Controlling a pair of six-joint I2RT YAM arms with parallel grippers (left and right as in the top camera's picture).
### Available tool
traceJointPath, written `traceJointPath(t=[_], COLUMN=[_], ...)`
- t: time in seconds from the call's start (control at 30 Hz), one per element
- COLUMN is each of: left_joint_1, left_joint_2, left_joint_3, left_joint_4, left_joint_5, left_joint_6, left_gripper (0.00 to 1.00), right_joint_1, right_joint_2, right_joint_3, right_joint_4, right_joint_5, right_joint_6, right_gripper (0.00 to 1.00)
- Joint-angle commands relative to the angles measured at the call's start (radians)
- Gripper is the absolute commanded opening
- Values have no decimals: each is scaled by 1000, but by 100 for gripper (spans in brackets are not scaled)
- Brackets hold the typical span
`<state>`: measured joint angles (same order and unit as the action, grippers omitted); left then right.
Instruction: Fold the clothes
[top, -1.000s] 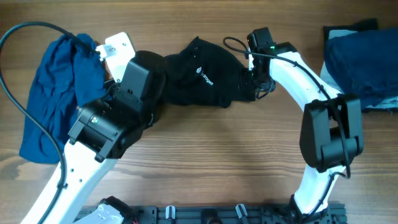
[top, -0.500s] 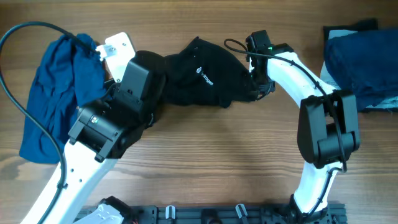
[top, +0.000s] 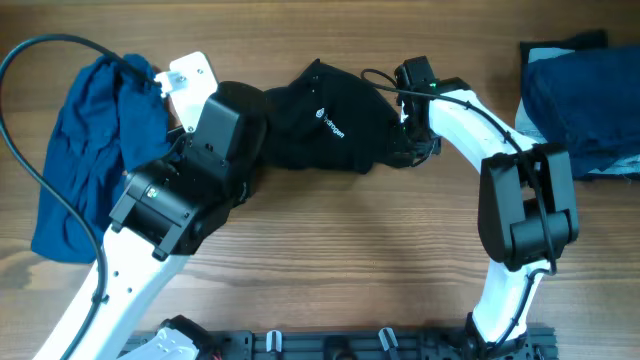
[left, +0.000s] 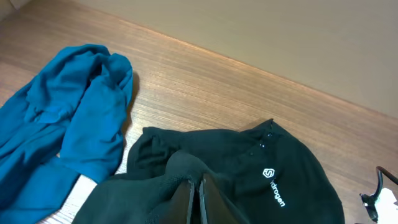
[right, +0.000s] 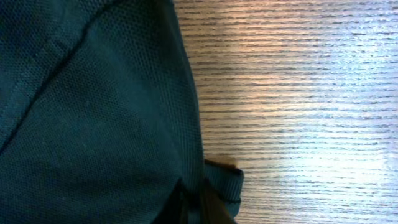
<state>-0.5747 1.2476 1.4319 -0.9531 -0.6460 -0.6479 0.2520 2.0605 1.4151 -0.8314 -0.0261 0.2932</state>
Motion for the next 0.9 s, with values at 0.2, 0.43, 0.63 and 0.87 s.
traceJointPath(t=[0.2, 0.43, 0.63, 0.87], left_joint_1=[6, 6, 3, 3], left_joint_2=[1, -62, -155, -266], left_joint_3=[17, 23, 27, 29], left_joint_4=[10, 44, 52, 70], left_joint_5=[-18, -18, 27, 28], left_joint_6=[12, 13, 13, 13], left_gripper=[4, 4, 4, 4], right_joint_1=[-25, -91, -155, -200], right_joint_2=[-69, -314, -509, -654], right_joint_3=[98, 278, 306, 307], right_joint_4=[-98, -251, -298, -311], right_joint_5=[-60, -103, -113, -93], right_joint_6=[55, 49, 50, 47], right_gripper=[4, 4, 4, 4])
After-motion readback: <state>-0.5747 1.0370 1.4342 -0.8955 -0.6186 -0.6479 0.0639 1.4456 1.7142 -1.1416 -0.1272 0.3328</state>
